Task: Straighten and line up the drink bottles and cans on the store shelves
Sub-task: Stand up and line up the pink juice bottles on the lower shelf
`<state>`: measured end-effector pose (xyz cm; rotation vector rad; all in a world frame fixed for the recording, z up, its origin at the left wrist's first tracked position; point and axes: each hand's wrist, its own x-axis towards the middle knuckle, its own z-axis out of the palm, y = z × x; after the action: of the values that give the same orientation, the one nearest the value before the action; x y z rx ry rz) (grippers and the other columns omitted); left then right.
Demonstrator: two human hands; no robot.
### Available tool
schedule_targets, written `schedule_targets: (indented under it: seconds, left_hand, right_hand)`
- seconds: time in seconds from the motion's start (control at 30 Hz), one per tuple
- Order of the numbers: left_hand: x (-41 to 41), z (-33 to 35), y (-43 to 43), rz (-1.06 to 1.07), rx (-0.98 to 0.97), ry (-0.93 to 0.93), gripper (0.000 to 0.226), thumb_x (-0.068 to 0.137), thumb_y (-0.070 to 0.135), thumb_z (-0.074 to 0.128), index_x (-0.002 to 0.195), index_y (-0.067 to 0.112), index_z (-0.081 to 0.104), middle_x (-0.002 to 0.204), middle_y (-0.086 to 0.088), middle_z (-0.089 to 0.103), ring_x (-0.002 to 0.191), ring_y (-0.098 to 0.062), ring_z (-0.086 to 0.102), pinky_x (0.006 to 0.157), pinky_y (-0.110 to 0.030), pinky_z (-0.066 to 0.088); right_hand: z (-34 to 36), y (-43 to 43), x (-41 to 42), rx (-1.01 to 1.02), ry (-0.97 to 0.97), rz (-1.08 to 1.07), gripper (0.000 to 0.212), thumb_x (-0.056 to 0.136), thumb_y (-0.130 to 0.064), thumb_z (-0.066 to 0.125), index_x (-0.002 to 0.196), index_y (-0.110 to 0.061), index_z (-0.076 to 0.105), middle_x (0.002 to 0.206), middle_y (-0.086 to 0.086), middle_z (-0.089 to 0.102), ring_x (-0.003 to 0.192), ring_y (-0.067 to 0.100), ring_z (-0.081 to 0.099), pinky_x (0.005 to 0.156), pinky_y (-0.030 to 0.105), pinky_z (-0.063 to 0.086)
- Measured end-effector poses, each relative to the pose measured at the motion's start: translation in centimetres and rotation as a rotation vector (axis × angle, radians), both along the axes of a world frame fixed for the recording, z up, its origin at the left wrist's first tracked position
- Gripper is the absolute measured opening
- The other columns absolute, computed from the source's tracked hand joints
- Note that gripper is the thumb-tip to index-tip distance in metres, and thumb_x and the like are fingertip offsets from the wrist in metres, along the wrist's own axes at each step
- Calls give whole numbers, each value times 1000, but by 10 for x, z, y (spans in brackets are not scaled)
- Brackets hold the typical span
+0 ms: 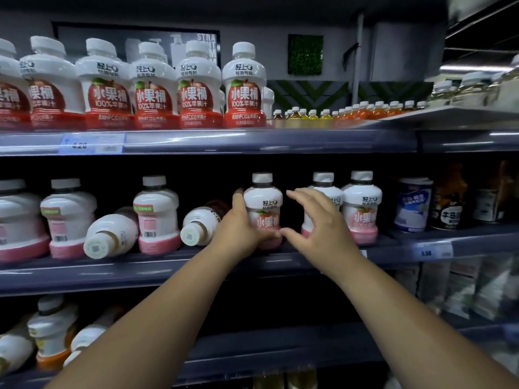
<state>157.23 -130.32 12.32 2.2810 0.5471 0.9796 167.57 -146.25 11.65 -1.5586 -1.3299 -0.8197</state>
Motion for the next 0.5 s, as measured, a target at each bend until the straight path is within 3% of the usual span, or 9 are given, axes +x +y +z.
schedule_targets:
  seconds: [0.13,0.23,0.37,0.5]
  left_hand:
    - [10,5,-6,-103,-56,-1,95,51,47,93,125,32,35,106,14,65,97,-6,64,85,-29,52]
    - [20,7,-16,-155,-75,7,90,46,51,90,117,41,35,100,19,65,86,10,61,75,-15,49]
    - [28,4,-21,-128,-85,-31,91,41,58,88,116,42,39,93,23,66,79,19,59,63,-6,44]
    - [24,4,-19,-135,-21,-23,96,38,65,83,120,41,39,95,26,64,83,24,56,61,3,38]
  right_hand:
    - [-9,-14,16,19,-83,-202,71,68,-24,89,132,-14,61,139,11,52,137,34,39,113,50,33]
    - [-17,-23,29,-37,-51,-345,80,69,-32,87,140,-20,53,152,13,41,144,38,25,115,60,24]
    - [-23,-32,43,-111,-50,-406,84,73,-40,80,147,-25,43,158,8,33,147,38,19,117,61,13]
    - [-21,-30,41,-78,-87,-356,81,73,-38,82,144,-23,48,156,10,37,146,38,24,117,60,14]
